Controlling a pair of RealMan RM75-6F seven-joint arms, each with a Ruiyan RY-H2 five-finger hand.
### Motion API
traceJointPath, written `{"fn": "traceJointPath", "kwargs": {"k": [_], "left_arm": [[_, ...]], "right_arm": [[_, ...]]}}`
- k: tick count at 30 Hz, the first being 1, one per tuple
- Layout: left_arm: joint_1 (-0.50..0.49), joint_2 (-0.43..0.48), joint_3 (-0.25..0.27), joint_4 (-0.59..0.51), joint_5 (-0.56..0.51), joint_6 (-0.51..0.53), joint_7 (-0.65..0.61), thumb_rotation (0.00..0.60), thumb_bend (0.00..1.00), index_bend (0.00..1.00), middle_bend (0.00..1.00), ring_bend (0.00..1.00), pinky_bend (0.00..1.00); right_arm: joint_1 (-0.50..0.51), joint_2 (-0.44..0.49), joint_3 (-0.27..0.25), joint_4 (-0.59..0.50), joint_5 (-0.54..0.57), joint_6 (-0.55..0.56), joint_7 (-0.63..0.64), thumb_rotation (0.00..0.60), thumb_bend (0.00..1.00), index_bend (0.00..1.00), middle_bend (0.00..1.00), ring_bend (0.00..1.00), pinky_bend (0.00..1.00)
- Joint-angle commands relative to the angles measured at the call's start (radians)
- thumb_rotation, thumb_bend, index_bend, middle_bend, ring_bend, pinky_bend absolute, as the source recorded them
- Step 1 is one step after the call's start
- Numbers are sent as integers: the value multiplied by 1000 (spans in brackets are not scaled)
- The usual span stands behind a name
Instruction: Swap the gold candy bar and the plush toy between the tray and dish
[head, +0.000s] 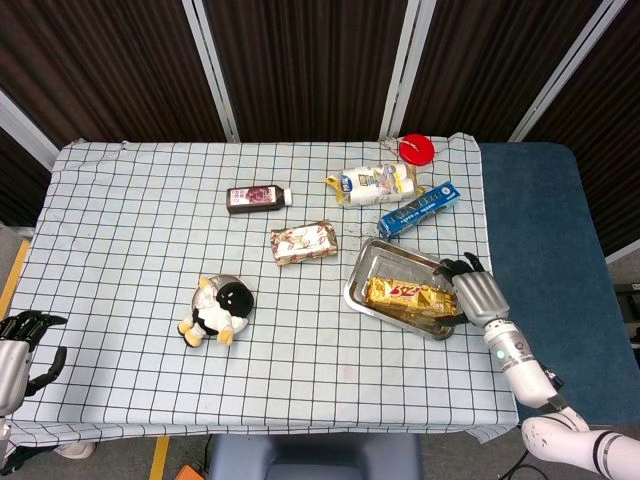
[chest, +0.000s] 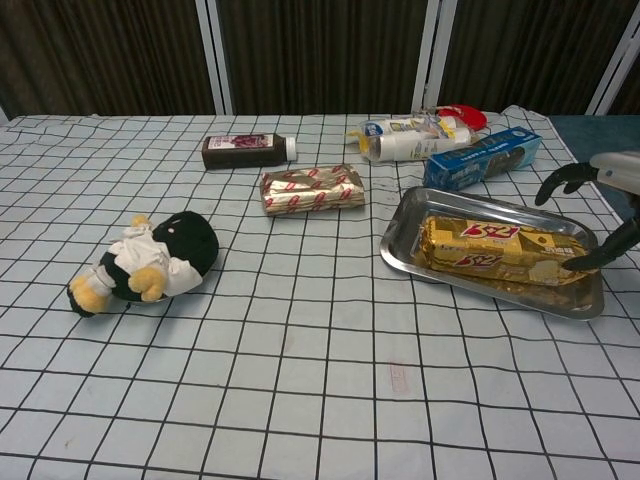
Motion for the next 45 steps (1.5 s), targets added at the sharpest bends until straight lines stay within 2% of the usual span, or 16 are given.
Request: {"fn": "traceJointPath", "kwargs": {"k": [1,6,13,19,23,27,30,34,45], "left_arm": [[2,2,0,-3,0,2,0,600,441,347,359,244,285],[3,4,1,-5,2,1,-1,600,441,346,359,244,285],[4,9,1,-7,-3,-3,-5,600,441,347,359,244,286],[10,16,-4,-12,-9,6,-7,600,441,347,359,244,286],[11,18,-4,-12,-6,9,-15,600,441,347,359,244,286],[10,19,-5,-11,-8,5,-19,600,441,347,359,244,285],[9,19,-4,-13,-9,0,-15,600,441,347,359,244,286],[8,19,-3,-17,-8,-4,-6,600,441,347,359,244,286],[6,16,-3,-20,-19,-17,30,600,443,347,360,244,286]], "right_arm": [[30,-37,5,39,32,-26,-26,600,48,392,277,299,133],[76,-97,19,111,78,-65,-48,600,48,423,298,329,151],[118,-170,12,200,75,-79,-52,600,69,505,347,409,280],[130,-228,-4,255,21,-59,12,600,174,648,459,587,492],[129,-278,-16,329,-32,10,21,600,212,788,581,713,627],[125,-307,-17,372,-80,77,56,600,230,892,668,799,706],[125,-324,-17,399,-113,122,85,600,242,934,702,831,735],[137,-332,-16,402,-139,136,120,600,244,939,705,835,739],[268,-394,17,408,-179,60,79,600,243,939,705,835,739]]}}
